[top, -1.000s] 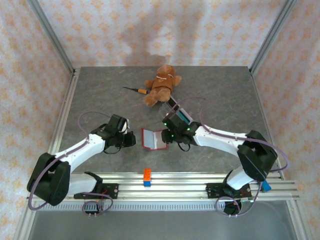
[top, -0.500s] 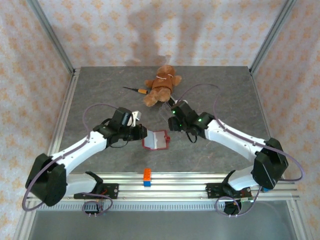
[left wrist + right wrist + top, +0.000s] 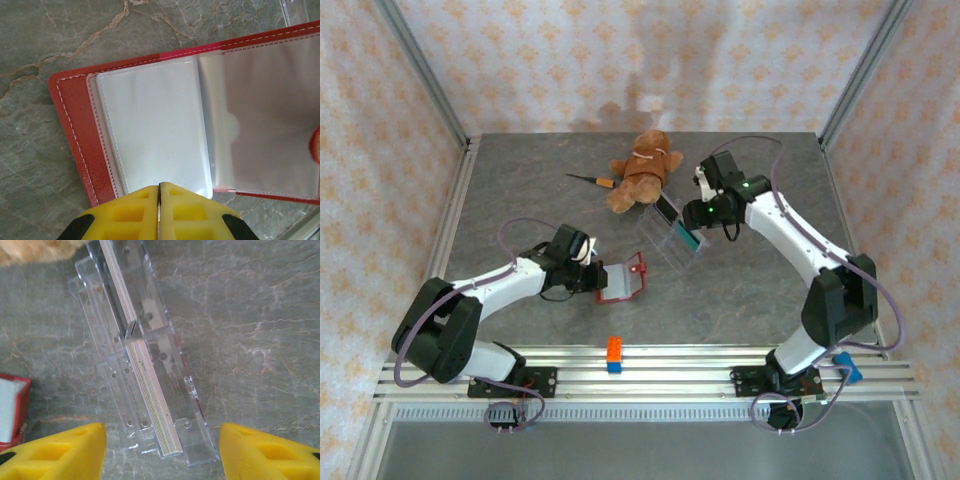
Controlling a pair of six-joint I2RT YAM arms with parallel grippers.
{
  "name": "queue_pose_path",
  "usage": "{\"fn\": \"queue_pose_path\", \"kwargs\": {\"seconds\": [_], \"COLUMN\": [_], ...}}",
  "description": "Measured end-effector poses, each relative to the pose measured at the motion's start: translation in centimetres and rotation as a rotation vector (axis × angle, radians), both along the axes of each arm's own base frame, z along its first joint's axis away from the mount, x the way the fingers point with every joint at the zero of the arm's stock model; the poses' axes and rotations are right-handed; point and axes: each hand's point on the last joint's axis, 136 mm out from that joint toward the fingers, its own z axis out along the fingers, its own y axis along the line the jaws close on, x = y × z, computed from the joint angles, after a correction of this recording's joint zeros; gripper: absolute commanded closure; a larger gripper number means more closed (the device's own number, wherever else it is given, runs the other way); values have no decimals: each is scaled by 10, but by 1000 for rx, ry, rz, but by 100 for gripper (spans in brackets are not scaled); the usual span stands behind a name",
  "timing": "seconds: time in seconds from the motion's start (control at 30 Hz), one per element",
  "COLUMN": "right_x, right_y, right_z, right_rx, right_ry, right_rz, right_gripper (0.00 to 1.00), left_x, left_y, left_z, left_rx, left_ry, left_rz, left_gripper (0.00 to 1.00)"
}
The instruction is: Put the credit cards into the card holder
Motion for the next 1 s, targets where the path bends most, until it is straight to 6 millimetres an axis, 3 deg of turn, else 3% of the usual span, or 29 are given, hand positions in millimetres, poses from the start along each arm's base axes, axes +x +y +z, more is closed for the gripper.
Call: {"fn": "queue_pose_path", "kwargs": {"seconds": [0.1, 0.23, 0.43, 0.8, 1.0], "right_x": [3, 4, 5, 10, 18], "right_y": [0, -7, -9, 3, -7], "right_z": [-13, -29, -35, -40, -48], "right_rx": [-47, -125, -169, -230, -308], "right_ry": [34, 52, 49, -23, -48], "right_rz": [39, 93, 152, 267, 256], "right_gripper": [31, 20, 6, 12, 16], "left_x": [1, 1, 8, 13, 14], "left_y": [1, 3, 1, -6, -9], "left_z": [0, 4, 20, 30, 34], "left_rx": [3, 3, -10, -43, -59], "left_ry": [-4, -17, -61, -75, -77], "left_rz": [-3, -1, -9, -21, -26], "left_gripper": [88, 85, 80, 78, 77]}}
